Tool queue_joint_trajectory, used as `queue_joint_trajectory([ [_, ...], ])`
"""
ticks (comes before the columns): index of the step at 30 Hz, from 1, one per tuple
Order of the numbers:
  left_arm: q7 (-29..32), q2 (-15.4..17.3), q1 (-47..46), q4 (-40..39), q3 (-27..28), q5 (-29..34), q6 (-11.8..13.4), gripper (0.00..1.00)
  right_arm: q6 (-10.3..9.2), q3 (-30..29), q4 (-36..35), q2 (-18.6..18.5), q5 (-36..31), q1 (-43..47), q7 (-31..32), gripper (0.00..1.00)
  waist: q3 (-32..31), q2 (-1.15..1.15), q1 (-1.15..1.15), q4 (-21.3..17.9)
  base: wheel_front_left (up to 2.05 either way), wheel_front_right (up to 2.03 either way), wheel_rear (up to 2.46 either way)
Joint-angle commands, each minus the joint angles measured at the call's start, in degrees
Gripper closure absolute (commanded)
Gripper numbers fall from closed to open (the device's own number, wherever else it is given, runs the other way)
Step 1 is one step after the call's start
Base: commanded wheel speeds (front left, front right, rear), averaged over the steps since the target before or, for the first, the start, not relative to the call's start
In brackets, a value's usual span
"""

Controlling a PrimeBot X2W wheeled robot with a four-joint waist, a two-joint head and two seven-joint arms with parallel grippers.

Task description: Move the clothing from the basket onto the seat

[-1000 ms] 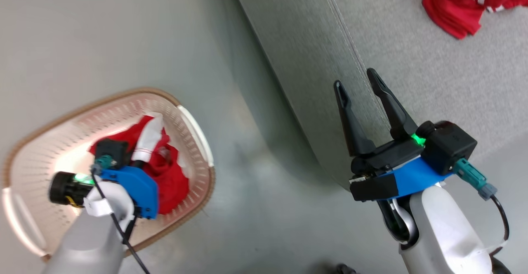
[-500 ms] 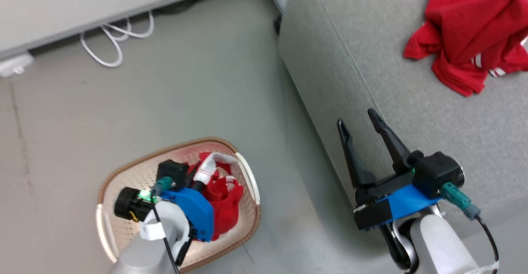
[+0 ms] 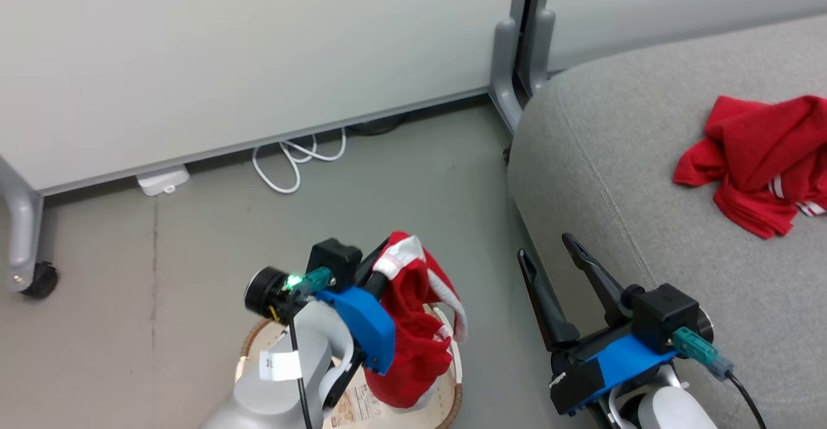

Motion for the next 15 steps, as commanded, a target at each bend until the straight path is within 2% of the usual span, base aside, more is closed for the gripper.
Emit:
queue_joint_trajectory([
  [1,-0.2,0.1,-1.2,-0.7,-0.4,-0.5,-0.1,1.0,0.01,0.1,-0.2,0.0,0.4,0.9,0.1,0.0,-1.8,-0.01,0.02,1.6,0.0,0.0,0.0],
  [15,-0.2,-0.5,-9.4,-7.3,-7.0,-5.1,-0.1,1.0,0.01,0.6,-0.9,0.0,0.9,2.8,1.6,0.0,-5.0,-0.01,0.02,3.5,0.0,0.0,0.0],
])
